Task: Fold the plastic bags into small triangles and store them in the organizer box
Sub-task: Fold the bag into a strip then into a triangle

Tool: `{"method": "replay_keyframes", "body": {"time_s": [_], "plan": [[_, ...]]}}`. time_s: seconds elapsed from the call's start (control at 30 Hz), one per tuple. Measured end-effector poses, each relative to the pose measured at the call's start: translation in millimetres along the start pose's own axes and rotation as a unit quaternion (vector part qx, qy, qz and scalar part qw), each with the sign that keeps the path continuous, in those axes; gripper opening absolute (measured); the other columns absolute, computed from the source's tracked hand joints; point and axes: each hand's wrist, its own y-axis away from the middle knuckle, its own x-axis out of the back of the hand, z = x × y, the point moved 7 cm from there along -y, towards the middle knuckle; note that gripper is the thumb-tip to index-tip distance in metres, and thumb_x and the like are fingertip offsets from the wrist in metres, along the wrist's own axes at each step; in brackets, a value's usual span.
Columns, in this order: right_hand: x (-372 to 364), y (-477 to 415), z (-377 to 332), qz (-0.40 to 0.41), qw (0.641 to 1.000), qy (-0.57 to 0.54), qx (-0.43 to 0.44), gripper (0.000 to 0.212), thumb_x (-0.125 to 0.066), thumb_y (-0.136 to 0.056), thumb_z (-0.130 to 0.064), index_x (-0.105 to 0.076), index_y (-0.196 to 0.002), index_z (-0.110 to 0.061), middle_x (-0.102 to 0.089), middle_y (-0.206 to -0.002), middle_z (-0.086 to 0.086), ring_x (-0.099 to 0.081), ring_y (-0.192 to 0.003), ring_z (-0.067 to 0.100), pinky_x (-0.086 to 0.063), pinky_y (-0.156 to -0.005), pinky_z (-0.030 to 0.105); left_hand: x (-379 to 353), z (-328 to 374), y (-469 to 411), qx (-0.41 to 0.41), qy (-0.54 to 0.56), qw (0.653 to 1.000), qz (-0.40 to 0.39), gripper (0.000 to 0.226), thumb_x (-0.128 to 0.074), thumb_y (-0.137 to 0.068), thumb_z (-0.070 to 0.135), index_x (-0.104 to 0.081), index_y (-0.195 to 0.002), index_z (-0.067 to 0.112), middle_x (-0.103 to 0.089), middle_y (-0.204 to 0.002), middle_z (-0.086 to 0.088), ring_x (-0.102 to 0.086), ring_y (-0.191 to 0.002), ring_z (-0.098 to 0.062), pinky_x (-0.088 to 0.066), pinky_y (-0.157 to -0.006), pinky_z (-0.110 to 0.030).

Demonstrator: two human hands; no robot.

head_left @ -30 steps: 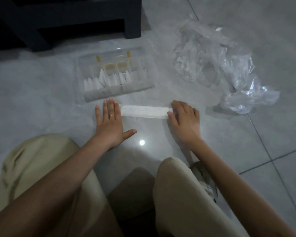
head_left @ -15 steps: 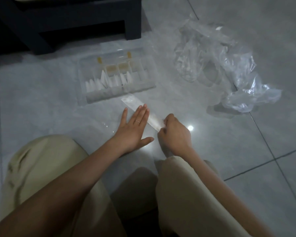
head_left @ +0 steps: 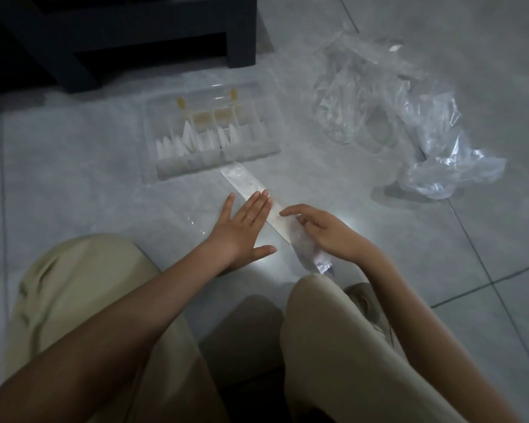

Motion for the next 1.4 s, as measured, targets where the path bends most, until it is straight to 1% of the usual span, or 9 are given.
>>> {"method": "replay_keyframes", "body": {"time_s": [0.13, 0.3, 0.47, 0.57, 0.7, 0.87, 1.03, 1.2, 1.4], "plan": [[2, -2, 4, -0.060, 0.997, -0.044, -0.015, 0.053, -0.033, -0.086, 0.016, -0.065, -0.114, -0.017, -0.059, -0.120, -0.003, -0.053, -0.113, 0.010, -0.038, -0.089, 0.003, 0, -1, 0, -0.003, 0.009, 1.000, 0.010, 0.087, -0.025, -0.096, 0.062, 0.023, -0.149, 0.013, 0.036, -0.151, 0.001, 0.028, -0.143, -0.012, 0.020, -0.113, -0.049], [5, 0, 13, -0.101, 0.993, -0.066, -0.009, 0.048, -0.042, -0.084, 0.015, -0.067, -0.107, -0.018, -0.065, -0.116, 0.006, -0.064, -0.093, 0.023, -0.053, -0.068, 0.026, -1, -2, 0, -0.007, 0.019, 0.999, 0.025, 0.087, -0.027, -0.096, 0.062, 0.022, -0.150, 0.013, 0.035, -0.152, 0.001, 0.027, -0.143, -0.011, 0.019, -0.114, -0.049], [10, -2, 20, -0.081, 0.994, -0.071, -0.031, 0.039, -0.051, -0.083, 0.014, -0.071, -0.102, -0.015, -0.067, -0.089, -0.002, -0.058, -0.063, 0.003, -0.048, -0.062, 0.019, -2, -3, 0, -0.011, 0.027, 0.999, 0.033, 0.088, -0.027, -0.096, 0.062, 0.022, -0.149, 0.013, 0.035, -0.151, 0.002, 0.028, -0.142, -0.011, 0.019, -0.114, -0.049], [10, -7, 24, -0.048, 0.996, -0.047, -0.050, 0.042, -0.047, -0.081, 0.014, -0.073, -0.096, -0.015, -0.065, -0.068, -0.012, -0.052, -0.056, 0.000, -0.042, -0.059, 0.017, -1, -3, 1, -0.015, 0.034, 0.999, 0.038, 0.087, -0.027, -0.096, 0.061, 0.022, -0.149, 0.014, 0.037, -0.148, 0.003, 0.033, -0.137, -0.008, 0.020, -0.114, -0.048], [10, -11, 25, -0.003, 0.996, -0.047, -0.069, 0.021, -0.056, -0.089, 0.000, -0.074, -0.091, -0.010, -0.061, -0.052, -0.011, -0.049, -0.041, 0.002, -0.041, -0.046, 0.016, -2, -3, 0, -0.016, 0.039, 0.998, 0.040, 0.087, -0.029, -0.096, 0.061, 0.021, -0.150, 0.014, 0.033, -0.154, 0.001, 0.032, -0.139, -0.008, 0.020, -0.113, -0.048], [8, -15, 22, 0.001, 0.995, -0.020, -0.099, 0.019, -0.058, -0.084, 0.001, -0.076, -0.083, -0.005, -0.062, -0.050, -0.010, -0.044, -0.037, 0.001, -0.035, -0.046, 0.012, 12, -3, -4, 0.004, 0.118, 0.988, 0.101, 0.083, -0.049, -0.090, 0.058, -0.014, -0.153, 0.017, 0.001, -0.163, 0.002, 0.002, -0.148, -0.010, 0.011, -0.116, -0.045], [5, -15, 27, 0.042, 0.988, -0.039, -0.145, 0.030, -0.058, -0.090, -0.013, -0.073, -0.066, -0.001, -0.070, -0.061, 0.006, -0.044, -0.040, 0.003, -0.039, -0.052, 0.018, 27, -13, -8, 0.063, 0.286, 0.935, 0.199, 0.051, -0.070, -0.076, 0.055, -0.058, -0.115, 0.025, -0.039, -0.149, 0.009, -0.033, -0.137, -0.009, -0.008, -0.116, -0.042], [1, -13, 29, 0.113, 0.975, -0.062, -0.178, 0.040, -0.062, -0.091, -0.030, -0.070, -0.061, -0.004, -0.070, -0.059, 0.003, -0.055, -0.052, 0.008, -0.049, -0.063, 0.028, 27, -12, -9, 0.093, 0.338, 0.909, 0.224, 0.048, -0.049, -0.071, 0.073, -0.058, -0.089, 0.030, -0.048, -0.139, 0.013, -0.043, -0.128, -0.007, -0.013, -0.114, -0.047], [0, -11, 27, 0.157, 0.968, -0.036, -0.192, 0.046, -0.065, -0.089, -0.039, -0.064, -0.050, -0.014, -0.067, -0.054, 0.001, -0.054, -0.045, 0.004, -0.043, -0.056, 0.020, 23, -13, -14, 0.105, 0.325, 0.901, 0.266, 0.021, -0.070, -0.081, 0.041, -0.062, -0.081, 0.022, -0.051, -0.132, 0.010, -0.046, -0.120, -0.012, -0.014, -0.110, -0.043]]}}
